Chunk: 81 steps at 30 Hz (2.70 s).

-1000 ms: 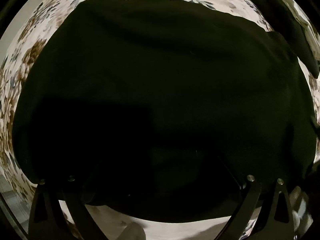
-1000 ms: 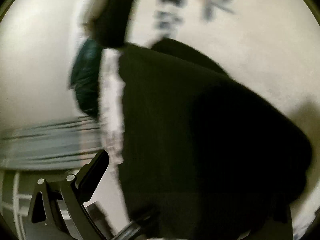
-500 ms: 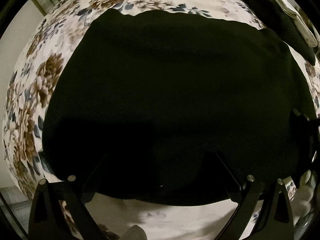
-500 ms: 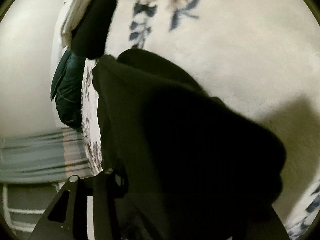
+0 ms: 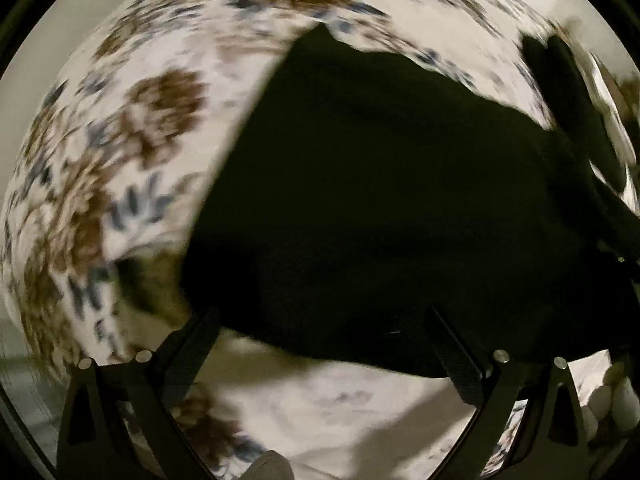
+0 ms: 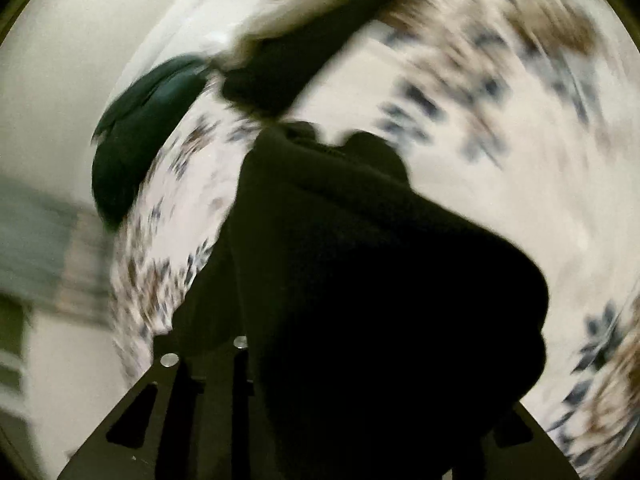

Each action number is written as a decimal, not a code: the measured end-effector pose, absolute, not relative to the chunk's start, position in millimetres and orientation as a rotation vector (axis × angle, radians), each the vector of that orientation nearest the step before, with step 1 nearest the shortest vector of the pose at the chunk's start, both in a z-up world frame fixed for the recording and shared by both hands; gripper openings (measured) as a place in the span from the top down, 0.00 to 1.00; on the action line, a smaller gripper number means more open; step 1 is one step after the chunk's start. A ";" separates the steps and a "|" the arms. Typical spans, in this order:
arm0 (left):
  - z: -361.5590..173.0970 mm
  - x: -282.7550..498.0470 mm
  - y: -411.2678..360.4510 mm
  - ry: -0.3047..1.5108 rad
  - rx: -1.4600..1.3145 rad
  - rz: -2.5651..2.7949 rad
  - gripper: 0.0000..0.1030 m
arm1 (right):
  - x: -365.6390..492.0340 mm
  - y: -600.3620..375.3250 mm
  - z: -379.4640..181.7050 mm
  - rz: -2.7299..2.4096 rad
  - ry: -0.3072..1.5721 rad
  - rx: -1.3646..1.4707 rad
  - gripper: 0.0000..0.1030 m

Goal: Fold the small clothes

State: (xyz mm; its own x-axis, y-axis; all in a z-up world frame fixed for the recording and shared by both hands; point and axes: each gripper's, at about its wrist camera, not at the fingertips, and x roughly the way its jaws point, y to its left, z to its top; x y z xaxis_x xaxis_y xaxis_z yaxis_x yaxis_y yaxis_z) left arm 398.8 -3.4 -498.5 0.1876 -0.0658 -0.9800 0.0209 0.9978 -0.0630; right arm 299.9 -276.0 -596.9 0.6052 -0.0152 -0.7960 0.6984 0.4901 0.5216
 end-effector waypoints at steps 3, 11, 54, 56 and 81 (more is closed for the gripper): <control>-489.2 398.0 36.3 1.369 -0.124 0.021 0.00 | 353.4 -241.5 -560.2 -0.418 0.862 0.733 0.72; -483.4 384.1 147.5 1.322 -0.269 0.272 0.00 | 435.8 -9.8 -556.6 0.022 1.076 -0.078 0.73; -555.2 371.8 137.2 1.460 -0.642 0.334 0.00 | 513.7 -244.7 -619.5 0.150 1.466 0.780 0.02; -543.5 374.6 133.9 1.444 -0.648 0.328 0.00 | 523.3 -233.6 -618.2 0.185 1.473 0.756 0.02; -545.1 515.4 115.5 1.422 -0.582 -0.044 0.67 | 547.3 -240.2 -638.2 0.173 1.475 0.849 0.02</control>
